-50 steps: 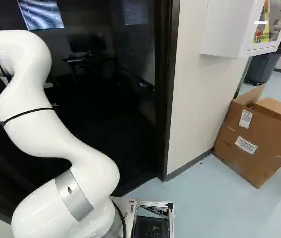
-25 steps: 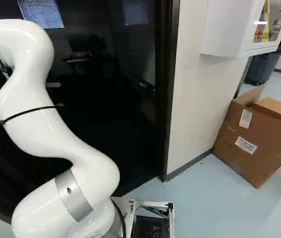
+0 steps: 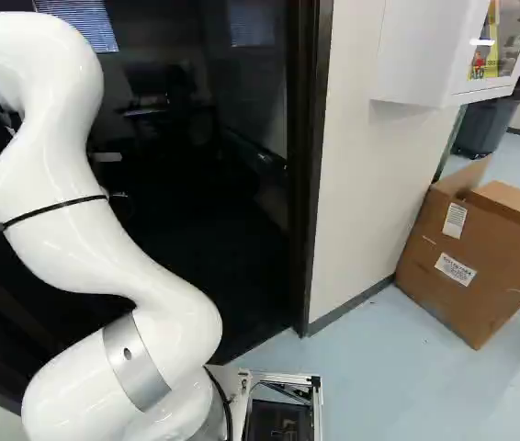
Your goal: Open the door and move inside
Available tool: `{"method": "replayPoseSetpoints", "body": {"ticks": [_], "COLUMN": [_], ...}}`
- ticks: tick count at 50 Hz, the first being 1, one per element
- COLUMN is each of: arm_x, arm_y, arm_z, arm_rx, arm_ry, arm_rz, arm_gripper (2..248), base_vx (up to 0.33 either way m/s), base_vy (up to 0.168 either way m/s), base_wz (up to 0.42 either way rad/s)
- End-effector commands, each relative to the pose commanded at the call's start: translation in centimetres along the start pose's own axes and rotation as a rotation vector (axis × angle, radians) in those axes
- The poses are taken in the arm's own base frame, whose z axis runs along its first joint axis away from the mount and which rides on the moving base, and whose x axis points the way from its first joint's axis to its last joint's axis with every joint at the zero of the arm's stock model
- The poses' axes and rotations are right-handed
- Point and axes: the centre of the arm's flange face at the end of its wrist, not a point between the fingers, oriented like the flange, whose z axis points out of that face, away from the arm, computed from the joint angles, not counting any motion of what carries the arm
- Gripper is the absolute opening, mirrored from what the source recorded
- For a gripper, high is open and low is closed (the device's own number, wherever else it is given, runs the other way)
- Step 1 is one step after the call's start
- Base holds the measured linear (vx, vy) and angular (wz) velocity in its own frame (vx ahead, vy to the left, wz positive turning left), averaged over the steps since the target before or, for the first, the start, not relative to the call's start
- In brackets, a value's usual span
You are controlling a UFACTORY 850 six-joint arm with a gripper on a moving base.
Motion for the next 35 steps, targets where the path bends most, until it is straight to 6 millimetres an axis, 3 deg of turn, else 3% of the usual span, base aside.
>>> {"method": "replayPoseSetpoints", "body": {"ticks": [35], "arm_x": [-0.6], "arm_y": [4.2], "arm_z": [-5.0], "arm_rx": [-0.038], "arm_ry": [-0.025], "arm_rz": [-0.008], "arm_gripper": [247], "base_vx": [0.000], "base_vy": [0.000], "base_wz": [0.000]}}
